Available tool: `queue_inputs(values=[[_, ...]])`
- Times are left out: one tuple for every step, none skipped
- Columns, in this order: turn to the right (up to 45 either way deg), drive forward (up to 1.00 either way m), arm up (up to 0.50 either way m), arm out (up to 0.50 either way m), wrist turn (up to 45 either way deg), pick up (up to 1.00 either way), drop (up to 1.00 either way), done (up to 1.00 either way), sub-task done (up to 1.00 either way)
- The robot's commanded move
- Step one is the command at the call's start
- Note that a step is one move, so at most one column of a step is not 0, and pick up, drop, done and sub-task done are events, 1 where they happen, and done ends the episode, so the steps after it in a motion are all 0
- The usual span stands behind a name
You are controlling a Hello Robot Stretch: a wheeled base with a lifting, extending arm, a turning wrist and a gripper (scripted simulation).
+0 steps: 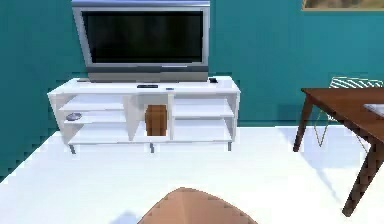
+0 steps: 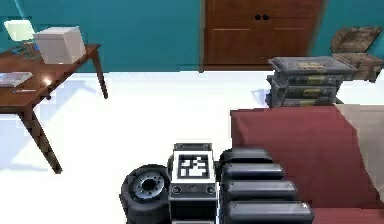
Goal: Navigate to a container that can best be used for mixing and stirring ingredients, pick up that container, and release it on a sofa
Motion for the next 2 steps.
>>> queue_inputs(values=[[0.0, 0.20, 0.00, 0.00, 0.0, 0.00, 0.00, 0.00, 0.00], [-45.0, 0.00, 0.00, 0.00, 0.0, 0.00, 0.00, 0.00, 0.00]])
